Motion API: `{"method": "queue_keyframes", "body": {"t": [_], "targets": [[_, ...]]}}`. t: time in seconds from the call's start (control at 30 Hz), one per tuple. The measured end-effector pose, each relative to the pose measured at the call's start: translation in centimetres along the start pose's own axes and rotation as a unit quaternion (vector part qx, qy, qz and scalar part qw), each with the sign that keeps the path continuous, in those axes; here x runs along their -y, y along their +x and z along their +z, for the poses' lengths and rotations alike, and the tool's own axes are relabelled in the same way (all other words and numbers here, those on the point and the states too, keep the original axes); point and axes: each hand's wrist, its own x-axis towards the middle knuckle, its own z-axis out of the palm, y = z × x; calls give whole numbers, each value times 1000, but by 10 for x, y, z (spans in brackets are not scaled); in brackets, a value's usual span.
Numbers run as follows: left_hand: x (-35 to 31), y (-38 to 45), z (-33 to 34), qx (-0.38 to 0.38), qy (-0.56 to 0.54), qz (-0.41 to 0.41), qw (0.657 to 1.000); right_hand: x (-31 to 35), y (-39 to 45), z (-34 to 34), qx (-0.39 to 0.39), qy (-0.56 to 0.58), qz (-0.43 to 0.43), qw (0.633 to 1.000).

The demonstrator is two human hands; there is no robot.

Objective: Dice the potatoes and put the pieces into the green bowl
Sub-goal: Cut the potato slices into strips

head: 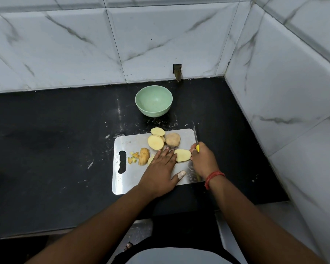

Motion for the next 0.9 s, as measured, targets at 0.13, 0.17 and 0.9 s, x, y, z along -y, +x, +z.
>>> {"method": "queue_keyframes", "body": {"t": [0.13, 0.17, 0.9], "targets": [[0, -1, -3, 4, -10, 2, 1000, 0, 1, 0, 8, 12, 3, 1000], [0, -1, -3, 3, -4, 5, 1000, 0, 1, 0, 10, 19, 6, 1000], [8, 6, -3, 90, 134, 123, 979, 2, -4, -4, 6, 22, 13, 1000]]}}
